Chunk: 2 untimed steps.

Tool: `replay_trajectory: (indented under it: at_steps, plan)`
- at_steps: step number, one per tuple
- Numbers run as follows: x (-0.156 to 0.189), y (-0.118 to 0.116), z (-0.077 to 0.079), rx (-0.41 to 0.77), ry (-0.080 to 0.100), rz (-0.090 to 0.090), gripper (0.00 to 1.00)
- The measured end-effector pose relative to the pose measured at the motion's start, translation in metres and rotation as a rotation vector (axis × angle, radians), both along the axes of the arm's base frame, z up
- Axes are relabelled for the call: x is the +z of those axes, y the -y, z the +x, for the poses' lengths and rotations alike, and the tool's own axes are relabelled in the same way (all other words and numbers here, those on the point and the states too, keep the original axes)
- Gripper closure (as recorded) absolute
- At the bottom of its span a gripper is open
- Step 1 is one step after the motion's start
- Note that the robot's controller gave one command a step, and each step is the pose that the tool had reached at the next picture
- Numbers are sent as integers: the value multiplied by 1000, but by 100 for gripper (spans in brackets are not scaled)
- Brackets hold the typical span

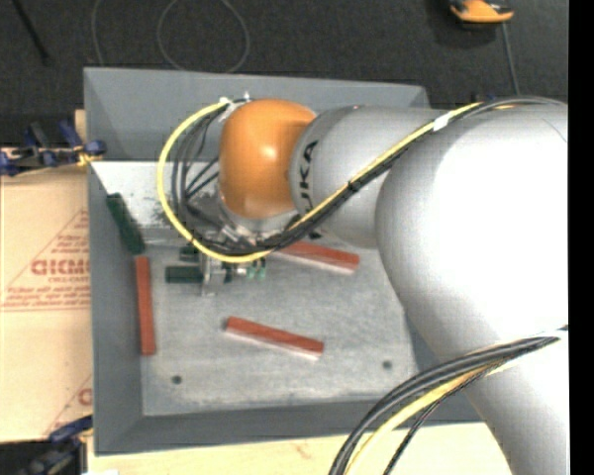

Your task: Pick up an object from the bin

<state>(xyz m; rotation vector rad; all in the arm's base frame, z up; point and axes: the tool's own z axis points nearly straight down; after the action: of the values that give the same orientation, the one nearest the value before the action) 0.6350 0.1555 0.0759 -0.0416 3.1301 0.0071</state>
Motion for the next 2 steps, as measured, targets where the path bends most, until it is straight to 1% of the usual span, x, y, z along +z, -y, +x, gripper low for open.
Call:
replay_trajectory:
  at_steps: [2]
  plan:
    - [33, 1, 4, -6, -1, 0, 100]
